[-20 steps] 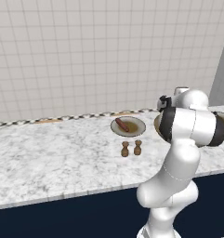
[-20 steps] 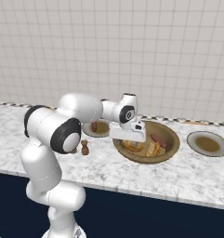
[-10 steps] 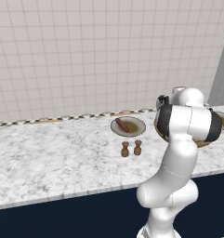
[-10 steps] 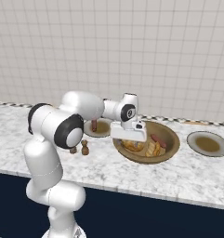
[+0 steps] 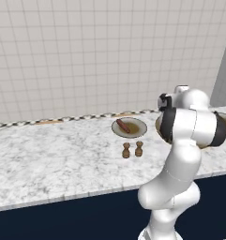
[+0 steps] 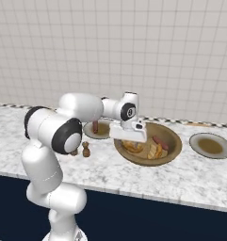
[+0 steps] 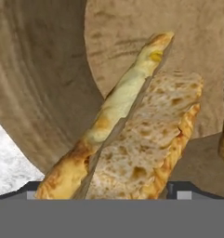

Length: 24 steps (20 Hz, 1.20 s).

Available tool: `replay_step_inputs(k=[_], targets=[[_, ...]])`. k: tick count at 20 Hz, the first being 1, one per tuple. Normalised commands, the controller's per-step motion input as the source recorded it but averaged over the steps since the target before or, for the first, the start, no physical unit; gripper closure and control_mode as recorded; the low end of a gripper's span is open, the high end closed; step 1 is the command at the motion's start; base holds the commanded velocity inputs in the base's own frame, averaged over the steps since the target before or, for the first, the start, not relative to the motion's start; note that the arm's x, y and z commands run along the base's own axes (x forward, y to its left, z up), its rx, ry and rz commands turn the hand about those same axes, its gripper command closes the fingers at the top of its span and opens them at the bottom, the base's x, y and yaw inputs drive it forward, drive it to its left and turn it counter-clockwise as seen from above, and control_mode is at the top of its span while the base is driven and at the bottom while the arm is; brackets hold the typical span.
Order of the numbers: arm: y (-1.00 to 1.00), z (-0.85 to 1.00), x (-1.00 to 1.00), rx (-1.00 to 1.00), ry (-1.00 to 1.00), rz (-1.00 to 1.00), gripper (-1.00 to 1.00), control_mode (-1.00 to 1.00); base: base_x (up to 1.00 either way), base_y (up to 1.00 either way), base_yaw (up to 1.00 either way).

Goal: Place one bun and one sausage from the bowl on each plate.

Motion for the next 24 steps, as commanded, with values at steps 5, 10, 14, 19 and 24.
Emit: replay_step_inputs(k=[5,10,14,19,24], targets=[[0.51,0.57,-0.02,0.00,-0.22,0.00,1.00,-1.00,0.00,0.00,0.00],[0.70,0.58,0.08,0.00,-0.32,0.03,1.00,-1.00,0.00,0.00,0.00],[0.90,0.33,0.28,0.00,-0.40,0.07,1.00,-1.00,0.00,0.00,0.00],[0.67,-0.01,0.37,0.00,-0.27,0.07,1.00,-1.00,0.00,0.00,0.00],[0.22,-0.03,0.54,-0.03,0.01,0.04,1.00,-1.00,0.00,0.00,0.00]])
